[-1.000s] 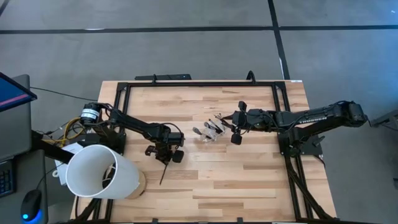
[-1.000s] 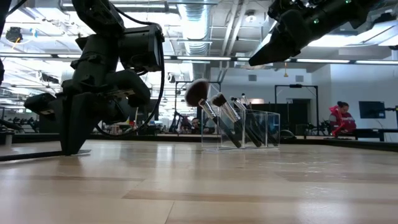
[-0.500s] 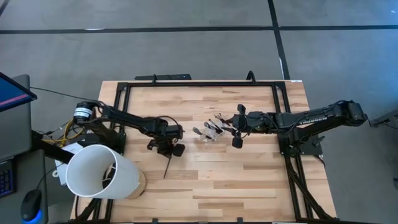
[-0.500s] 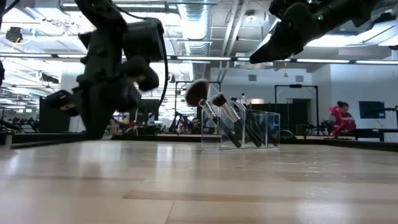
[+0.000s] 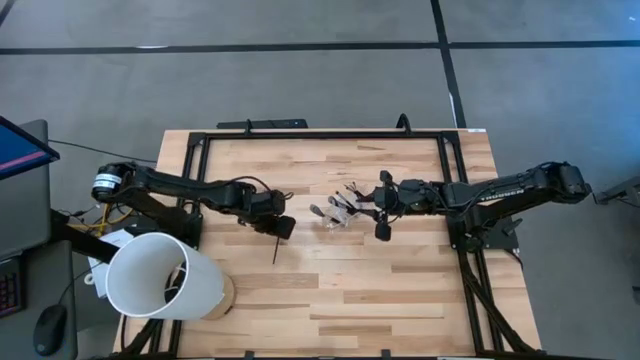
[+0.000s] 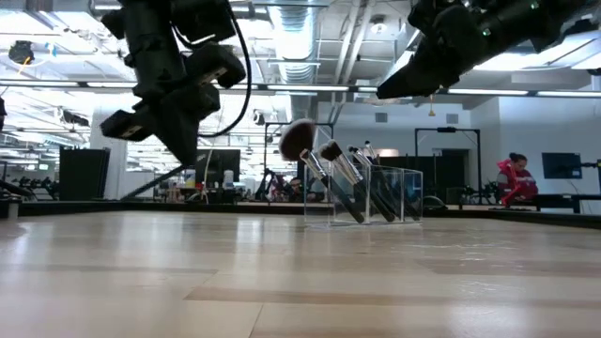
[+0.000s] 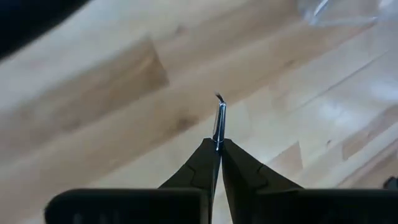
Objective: Put items in baskets/containers
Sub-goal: Put the black liner brush into the transparent organizer
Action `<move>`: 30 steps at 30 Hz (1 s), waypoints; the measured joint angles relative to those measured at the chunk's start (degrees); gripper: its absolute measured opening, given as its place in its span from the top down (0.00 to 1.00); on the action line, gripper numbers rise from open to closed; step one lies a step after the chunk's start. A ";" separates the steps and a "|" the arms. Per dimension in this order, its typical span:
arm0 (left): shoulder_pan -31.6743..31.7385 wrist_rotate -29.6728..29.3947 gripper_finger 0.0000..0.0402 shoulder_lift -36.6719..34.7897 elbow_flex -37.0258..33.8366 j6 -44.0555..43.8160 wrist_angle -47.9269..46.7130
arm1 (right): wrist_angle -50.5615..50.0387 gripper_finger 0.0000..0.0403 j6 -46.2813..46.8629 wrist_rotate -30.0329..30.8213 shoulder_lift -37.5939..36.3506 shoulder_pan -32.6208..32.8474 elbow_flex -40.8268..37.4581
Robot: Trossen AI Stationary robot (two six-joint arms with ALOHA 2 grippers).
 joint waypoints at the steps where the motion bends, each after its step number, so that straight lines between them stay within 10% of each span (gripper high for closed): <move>1: -0.07 -1.35 0.95 -0.35 0.00 0.97 0.38 | 0.92 0.73 0.34 -1.55 0.02 -0.24 -0.51; 30: -7.20 -14.38 0.95 -2.73 0.04 40.52 30.87 | 18.24 0.73 4.74 -5.88 0.00 0.60 -3.32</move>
